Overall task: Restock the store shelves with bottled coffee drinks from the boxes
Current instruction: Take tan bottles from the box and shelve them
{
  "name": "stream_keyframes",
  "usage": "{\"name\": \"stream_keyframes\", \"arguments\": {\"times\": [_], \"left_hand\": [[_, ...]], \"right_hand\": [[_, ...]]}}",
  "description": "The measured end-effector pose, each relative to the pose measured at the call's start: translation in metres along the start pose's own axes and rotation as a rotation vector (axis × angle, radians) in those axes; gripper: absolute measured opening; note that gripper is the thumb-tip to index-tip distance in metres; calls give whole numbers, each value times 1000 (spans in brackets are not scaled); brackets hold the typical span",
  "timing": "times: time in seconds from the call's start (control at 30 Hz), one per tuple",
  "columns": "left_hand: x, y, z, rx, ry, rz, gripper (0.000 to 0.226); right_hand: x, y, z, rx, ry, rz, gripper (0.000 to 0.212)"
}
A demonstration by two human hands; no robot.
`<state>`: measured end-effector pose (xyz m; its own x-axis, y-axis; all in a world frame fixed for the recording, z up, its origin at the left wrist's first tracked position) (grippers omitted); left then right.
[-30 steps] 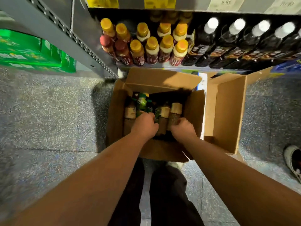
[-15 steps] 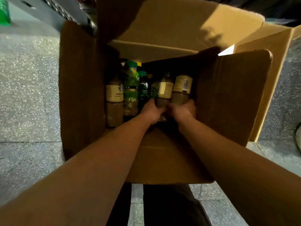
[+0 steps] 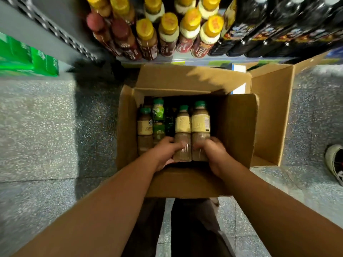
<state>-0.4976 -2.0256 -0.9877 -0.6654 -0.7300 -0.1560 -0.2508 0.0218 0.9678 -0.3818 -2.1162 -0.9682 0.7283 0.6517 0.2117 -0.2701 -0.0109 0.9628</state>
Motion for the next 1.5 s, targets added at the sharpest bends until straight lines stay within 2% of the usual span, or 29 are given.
{"name": "stream_keyframes", "arguments": {"times": [0.07,0.17,0.3,0.37,0.47,0.53,0.57,0.6,0.67,0.73,0.8,0.93,1.0,1.1,1.2,1.27,1.33,1.4,1.5], "left_hand": [[-6,21,0,17,-33,-25,57],[-16,48,-5,15,-44,-69,62],[-34,94,-19,63,11,-162,57],[-42,115,-25,27,-8,-232,52],[-48,145,-33,-141,14,-338,65],[-50,170,-45,-141,57,-383,49],[-50,180,-51,-106,44,-394,47],[-47,188,-57,-66,17,-391,56],[-43,208,-67,-20,11,-406,67],[-43,235,-72,-45,70,-465,53],[-38,256,-74,-45,120,-500,39],[-26,291,-76,-92,45,-542,40],[-25,309,-82,-124,19,-582,31],[-29,336,-87,-176,33,-633,20],[-40,365,-85,-183,96,-689,24],[-51,382,-81,-152,57,-735,40],[-61,400,-77,-129,13,-800,27],[-68,417,-73,-108,-5,-837,21],[-82,443,-73,-5,-51,-903,42]], "right_hand": [[5,21,-2,18,-52,22,65],[13,50,-2,40,-143,81,78],[26,95,1,118,-239,159,60],[33,116,6,205,-271,211,64],[42,152,19,287,-286,288,71],[43,175,26,374,-282,307,66],[42,186,28,424,-270,307,60],[41,197,32,451,-254,307,50],[39,218,44,457,-219,317,37],[38,235,57,452,-179,322,34],[37,247,67,482,-161,346,38],[38,275,77,521,-169,409,49],[38,292,74,533,-154,440,59],[43,318,66,520,-123,528,61],[57,346,63,454,-118,594,44],[68,362,64,458,-127,637,47],[78,378,60,492,-128,672,49],[84,397,53,524,-154,697,33],[87,418,40,516,-188,699,41]]}}
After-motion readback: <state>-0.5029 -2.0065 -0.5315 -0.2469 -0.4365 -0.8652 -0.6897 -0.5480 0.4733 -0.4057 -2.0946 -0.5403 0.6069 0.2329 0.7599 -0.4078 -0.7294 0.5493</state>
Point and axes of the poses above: each hand's wrist, its own y-axis away from the middle knuckle, its own z-axis out of the back of the hand, x = y × z, the point moved 5 cm from there along -y, towards the middle knuckle, and after that the axes turned 5 degrees about -y, right-handed, at the moved point
